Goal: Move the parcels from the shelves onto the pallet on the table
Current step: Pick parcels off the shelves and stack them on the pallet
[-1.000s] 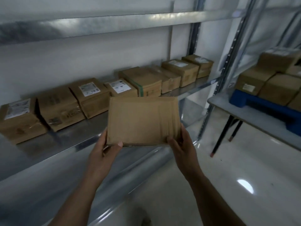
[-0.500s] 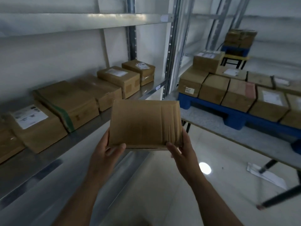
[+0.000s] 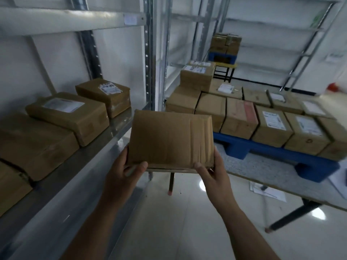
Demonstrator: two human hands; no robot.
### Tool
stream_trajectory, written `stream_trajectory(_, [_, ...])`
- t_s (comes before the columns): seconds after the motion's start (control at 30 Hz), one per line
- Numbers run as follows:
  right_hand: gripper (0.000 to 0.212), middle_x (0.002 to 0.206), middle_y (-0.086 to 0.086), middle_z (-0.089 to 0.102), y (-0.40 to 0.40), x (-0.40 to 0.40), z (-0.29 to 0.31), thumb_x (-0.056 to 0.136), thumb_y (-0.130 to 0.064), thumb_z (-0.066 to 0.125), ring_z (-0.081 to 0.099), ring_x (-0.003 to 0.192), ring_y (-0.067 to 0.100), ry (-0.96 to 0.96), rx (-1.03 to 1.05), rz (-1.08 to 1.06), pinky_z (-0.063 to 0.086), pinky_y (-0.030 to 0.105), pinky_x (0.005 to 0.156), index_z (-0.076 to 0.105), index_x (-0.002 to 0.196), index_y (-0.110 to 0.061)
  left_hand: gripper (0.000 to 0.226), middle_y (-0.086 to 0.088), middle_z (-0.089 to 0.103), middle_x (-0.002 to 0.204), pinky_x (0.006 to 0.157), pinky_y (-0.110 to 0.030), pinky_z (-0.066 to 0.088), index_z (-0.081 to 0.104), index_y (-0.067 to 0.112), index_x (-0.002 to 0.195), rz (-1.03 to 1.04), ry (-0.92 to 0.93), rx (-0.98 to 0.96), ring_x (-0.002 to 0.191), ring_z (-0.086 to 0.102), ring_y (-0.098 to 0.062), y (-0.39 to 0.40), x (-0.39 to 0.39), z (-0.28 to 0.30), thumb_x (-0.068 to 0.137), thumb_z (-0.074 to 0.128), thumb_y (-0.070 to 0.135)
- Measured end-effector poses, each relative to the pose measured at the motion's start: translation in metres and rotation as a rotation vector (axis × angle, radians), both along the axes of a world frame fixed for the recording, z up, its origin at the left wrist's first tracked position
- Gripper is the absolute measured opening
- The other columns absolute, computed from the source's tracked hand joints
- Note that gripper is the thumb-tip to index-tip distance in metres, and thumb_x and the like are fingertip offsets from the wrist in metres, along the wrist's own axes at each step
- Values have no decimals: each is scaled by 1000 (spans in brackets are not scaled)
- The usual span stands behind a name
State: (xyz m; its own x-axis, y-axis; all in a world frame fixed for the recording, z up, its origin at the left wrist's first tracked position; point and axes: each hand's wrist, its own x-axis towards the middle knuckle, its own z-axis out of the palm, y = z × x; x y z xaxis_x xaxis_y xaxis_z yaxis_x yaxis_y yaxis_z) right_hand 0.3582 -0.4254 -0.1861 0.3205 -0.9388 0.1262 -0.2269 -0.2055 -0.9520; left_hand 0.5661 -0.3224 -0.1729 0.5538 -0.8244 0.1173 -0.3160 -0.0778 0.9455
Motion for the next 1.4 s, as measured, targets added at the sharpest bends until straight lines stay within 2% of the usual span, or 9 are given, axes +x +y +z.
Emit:
stream_trajectory(0.1, [65, 135, -14, 40, -25, -7, 6, 88, -38, 59, 49, 120, 11, -50, 3, -65, 44, 28, 96, 19, 138, -49, 54, 10, 55, 123, 64, -1, 36, 32, 47, 129, -64, -22, 3, 91, 48, 15, -36, -4, 5, 84, 62, 44])
stream_trajectory(0.23, [67, 137, -9, 41, -62, -15, 11, 90, -33, 59, 49, 120, 13, -52, -29, -141, 45, 25, 93, 20, 144, -43, 73, 10, 52, 130, 69, -1, 34, 32, 37, 139, -125, -82, -8, 94, 48, 10, -83, -8, 12, 72, 50, 59])
stream_trajectory(0.37, [68, 136, -9, 42, -105, -24, 20, 90, -35, 59, 48, 118, 10, -74, -71, -243, 40, 12, 82, 22, 148, -35, 65, 4, 50, 135, 63, 3, 39, 31, 37, 138, -171, -139, -52, 89, 44, 20, -137, -15, 22, 81, 55, 57])
stream_trajectory(0.57, [70, 134, -5, 49, -189, -46, 43, 85, -51, 56, 50, 118, 11, -161, -221, -370, 46, 30, 97, 32, 145, -27, 78, 19, 47, 122, 65, 8, 33, 29, 35, 142, -226, -227, -88, 80, 43, 33, -229, -37, 52, 74, 47, 68])
stream_trajectory(0.73, [58, 118, -5, 59, -267, -82, 61, 85, -52, 57, 57, 107, 9, -202, -234, -440, 50, 19, 85, 44, 135, -26, 45, 34, 47, 107, 67, -5, 45, 30, 54, 122, -303, -210, -112, 91, 56, 13, -316, -69, 75, 85, 54, 42])
stream_trajectory(0.83, [55, 120, -5, 58, -309, -106, 67, 88, -48, 56, 56, 109, 10, -200, -219, -478, 48, 32, 92, 43, 136, -25, 55, 27, 49, 110, 72, -10, 44, 29, 45, 135, -344, -262, -104, 95, 54, 8, -367, -88, 84, 85, 53, 46])
stream_trajectory(1.07, [40, 109, -7, 61, -385, -153, 78, 91, -43, 53, 57, 100, 8, -105, -218, -464, 40, 16, 72, 48, 128, -27, 68, 0, 47, 139, 93, -30, 45, 22, 24, 148, -392, -445, -37, 120, 51, -15, -461, -120, 97, 90, 55, 38])
stream_trajectory(1.3, [35, 107, -5, 62, -450, -149, 91, 92, -41, 53, 58, 101, 13, -88, -193, -443, 45, 25, 75, 51, 122, -24, 64, 4, 52, 131, 81, -22, 37, 22, 22, 148, -404, -603, 29, 102, 50, -7, -528, -111, 119, 93, 51, 39])
stream_trajectory(1.4, [42, 114, -1, 59, -478, -137, 95, 93, -37, 54, 55, 104, 15, -62, -202, -440, 43, 26, 79, 47, 131, -20, 63, -6, 52, 135, 83, -25, 39, 25, 21, 148, -396, -626, 51, 111, 51, -16, -562, -97, 125, 93, 52, 37])
